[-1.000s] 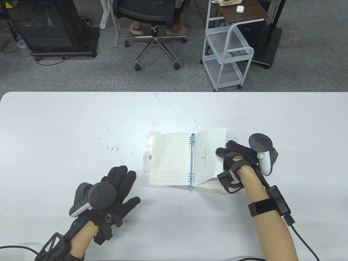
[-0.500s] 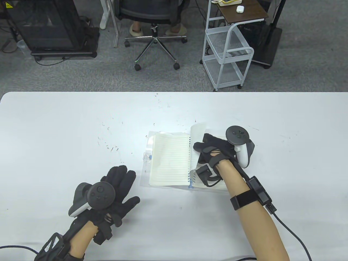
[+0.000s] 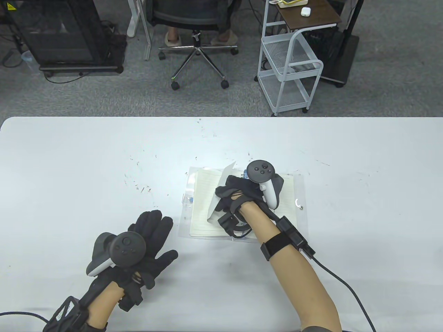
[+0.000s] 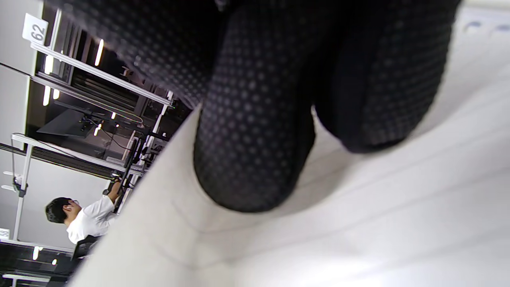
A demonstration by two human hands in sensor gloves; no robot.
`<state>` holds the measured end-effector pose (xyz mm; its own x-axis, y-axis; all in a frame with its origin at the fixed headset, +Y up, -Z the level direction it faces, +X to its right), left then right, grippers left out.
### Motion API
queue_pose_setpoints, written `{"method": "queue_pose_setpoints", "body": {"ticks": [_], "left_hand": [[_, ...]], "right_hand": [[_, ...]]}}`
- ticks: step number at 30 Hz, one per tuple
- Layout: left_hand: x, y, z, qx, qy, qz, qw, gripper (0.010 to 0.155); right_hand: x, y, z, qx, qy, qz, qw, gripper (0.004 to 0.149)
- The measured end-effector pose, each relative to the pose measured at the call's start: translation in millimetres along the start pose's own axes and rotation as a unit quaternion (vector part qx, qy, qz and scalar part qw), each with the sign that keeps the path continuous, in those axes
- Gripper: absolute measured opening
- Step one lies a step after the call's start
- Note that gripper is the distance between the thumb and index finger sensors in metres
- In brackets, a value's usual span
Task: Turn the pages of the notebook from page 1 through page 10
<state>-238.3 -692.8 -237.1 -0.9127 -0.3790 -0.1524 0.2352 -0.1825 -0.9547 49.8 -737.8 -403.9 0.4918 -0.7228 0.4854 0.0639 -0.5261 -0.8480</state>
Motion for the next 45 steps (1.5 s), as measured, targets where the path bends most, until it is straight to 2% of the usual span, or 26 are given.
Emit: {"method": "queue_pose_setpoints", "body": {"ticks": [12, 21, 24, 26, 30, 34, 37, 42, 45], "left_hand": [[1, 0, 0, 0.003, -0.001, 0.001, 1.000, 0.086], [1, 1, 1, 0.007, 0.000, -0.001, 1.000, 0.086], [1, 1, 1, 0.007, 0.001, -0.002, 1.000, 0.086], [1, 0, 1, 0.007, 0.001, -0.002, 1.000, 0.086], [1, 1, 0, 0.005, 0.001, -0.003, 1.000, 0.086], [1, 0, 1, 0.009, 0.003, -0.003, 1.000, 0.086], [0, 1, 1, 0.009, 0.005, -0.004, 1.000, 0.086], [-1, 0, 2, 0.009, 0.006, -0.004, 1.000, 0.086], [-1, 1, 3, 0.011, 0.007, -0.006, 1.000, 0.086]], "right_hand": [[-4, 16, -29, 0.038, -0.107, -0.005, 0.994, 0.064], [3, 21, -30, 0.023, -0.119, -0.017, 0.993, 0.064], [3, 16, -25, 0.010, -0.107, -0.003, 0.994, 0.065], [2, 8, -16, 0.002, -0.099, 0.012, 0.995, 0.068], [2, -9, 18, -0.006, -0.096, 0.050, 0.994, 0.079], [14, -25, 65, 0.052, -0.116, 0.073, 0.989, 0.086], [31, -29, 88, 0.087, -0.141, 0.070, 0.984, 0.091], [62, -24, 101, 0.106, -0.223, 0.045, 0.968, 0.098], [77, -16, 99, 0.079, -0.296, 0.007, 0.952, 0.104]]}}
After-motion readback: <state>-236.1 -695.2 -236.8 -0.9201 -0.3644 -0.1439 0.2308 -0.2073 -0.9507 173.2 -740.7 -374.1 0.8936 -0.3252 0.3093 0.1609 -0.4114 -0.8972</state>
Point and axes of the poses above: the tracker on the back of each hand, its own x axis roughly to the little-finger side, its own y axis roughly from the wrist to the fingertips, z = x × y, the point moved 1 cm from there along y, roughly from the wrist to the fingertips, and after that the axes turned 15 degrees about -z, right-handed, at the moved point
